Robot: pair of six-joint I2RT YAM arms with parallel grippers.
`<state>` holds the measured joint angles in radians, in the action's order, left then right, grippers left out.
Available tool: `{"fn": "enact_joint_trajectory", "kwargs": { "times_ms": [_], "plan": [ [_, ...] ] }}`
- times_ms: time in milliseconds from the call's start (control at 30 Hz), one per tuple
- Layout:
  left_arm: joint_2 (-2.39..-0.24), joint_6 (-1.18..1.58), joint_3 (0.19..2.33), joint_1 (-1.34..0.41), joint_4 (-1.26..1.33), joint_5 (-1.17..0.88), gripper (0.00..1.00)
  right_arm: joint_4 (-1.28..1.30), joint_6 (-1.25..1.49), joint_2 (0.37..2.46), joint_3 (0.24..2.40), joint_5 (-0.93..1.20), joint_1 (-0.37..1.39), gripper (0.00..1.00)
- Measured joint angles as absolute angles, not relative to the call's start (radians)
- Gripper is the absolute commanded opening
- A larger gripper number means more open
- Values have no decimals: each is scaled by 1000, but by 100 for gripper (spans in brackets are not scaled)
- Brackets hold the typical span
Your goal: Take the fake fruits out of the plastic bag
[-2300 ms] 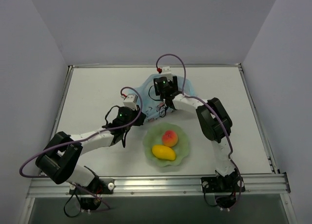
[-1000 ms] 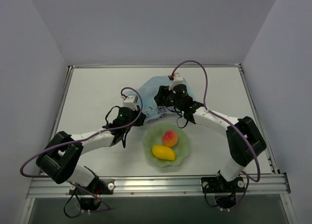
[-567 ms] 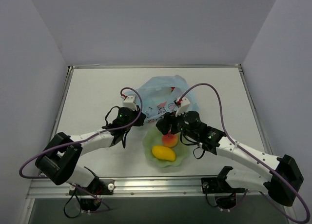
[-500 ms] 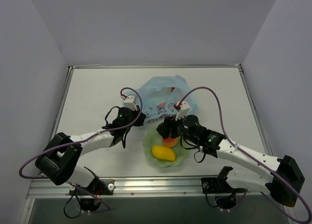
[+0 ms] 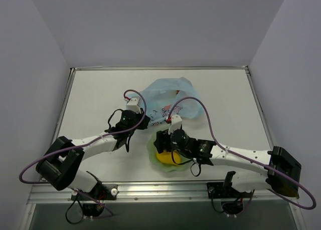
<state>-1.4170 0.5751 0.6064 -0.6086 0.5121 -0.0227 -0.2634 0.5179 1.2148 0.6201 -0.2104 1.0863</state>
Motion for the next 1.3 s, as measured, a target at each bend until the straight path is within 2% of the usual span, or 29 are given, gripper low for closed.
{"fn": "enact_joint_trajectory", "kwargs": {
  "times_ms": [67, 167, 233, 267, 300, 333, 367, 533, 767, 1067, 1167, 1200, 1267, 1300],
  "plan": [
    [-1415, 575, 606, -609, 512, -23, 3, -265, 515, 1227, 629, -229, 1086, 85],
    [-1411, 575, 606, -609, 512, -27, 3, -241, 496, 1247, 661, -256, 1086, 83],
    [-1407, 575, 606, -609, 512, -28, 2, -226, 474, 1249, 692, -275, 1082, 77],
    [-1406, 575, 606, -609, 513, -30, 2, -220, 461, 1249, 710, -284, 1078, 61],
    [-1405, 575, 606, -609, 513, -30, 2, -215, 443, 1250, 732, -288, 1068, 51],
    [-1404, 575, 606, -609, 513, -31, 2, -214, 429, 1251, 756, -292, 1052, 37],
    [-1404, 575, 606, -609, 513, -31, 2, -213, 415, 1256, 781, -300, 1029, 33],
    [-1404, 575, 606, -620, 514, -35, 2, -232, 357, 1395, 969, -339, 873, 24],
    [-1406, 575, 606, -653, 514, -45, 2, -242, 241, 1748, 1172, -397, 759, 22],
    [-1406, 577, 606, -656, 521, -54, 2, -238, 129, 2028, 1371, -511, 644, 27],
    [-1406, 577, 606, -656, 524, -57, 2, -248, 126, 2070, 1403, -572, 609, 43],
    [-1406, 577, 606, -657, 525, -57, 2, -249, 125, 2075, 1403, -593, 600, 53],
    [-1407, 577, 606, -658, 527, -57, 2, -245, 128, 2077, 1402, -619, 582, 62],
    [-1407, 577, 606, -659, 529, -57, 2, -247, 130, 2074, 1401, -626, 575, 73]
  ]
}}
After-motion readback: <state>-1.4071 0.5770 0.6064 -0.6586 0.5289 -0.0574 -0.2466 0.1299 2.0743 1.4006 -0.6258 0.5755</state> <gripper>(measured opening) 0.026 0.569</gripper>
